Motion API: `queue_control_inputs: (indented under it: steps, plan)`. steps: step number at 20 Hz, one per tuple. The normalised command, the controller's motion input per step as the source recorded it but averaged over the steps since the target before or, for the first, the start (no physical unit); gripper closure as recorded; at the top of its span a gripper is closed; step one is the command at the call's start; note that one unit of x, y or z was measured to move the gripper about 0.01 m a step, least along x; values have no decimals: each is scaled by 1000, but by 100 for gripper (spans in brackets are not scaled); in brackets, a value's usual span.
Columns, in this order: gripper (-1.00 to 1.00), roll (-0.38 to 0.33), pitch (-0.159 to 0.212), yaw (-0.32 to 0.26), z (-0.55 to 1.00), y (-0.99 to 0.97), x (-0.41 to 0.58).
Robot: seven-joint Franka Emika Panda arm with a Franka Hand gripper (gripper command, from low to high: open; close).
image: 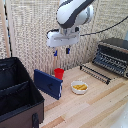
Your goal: Kindly spot and seek the red cup placed ahead of you. Cautiously adjust your gripper towards the red cup, gripping it gently. Find the after-storage area of the caddy. Relocate the red cup in your grip over the rear portion and softly release it into the compartment.
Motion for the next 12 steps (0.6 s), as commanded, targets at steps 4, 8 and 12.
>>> queue_control_inputs:
  steps: [4, 8, 12]
  plan:
    - [-100, 14, -12, -147, -56, -427, 615]
    - [-100, 37, -6, -166, -44, -516, 620]
    - [-100, 59, 8, -104, -41, -542, 566]
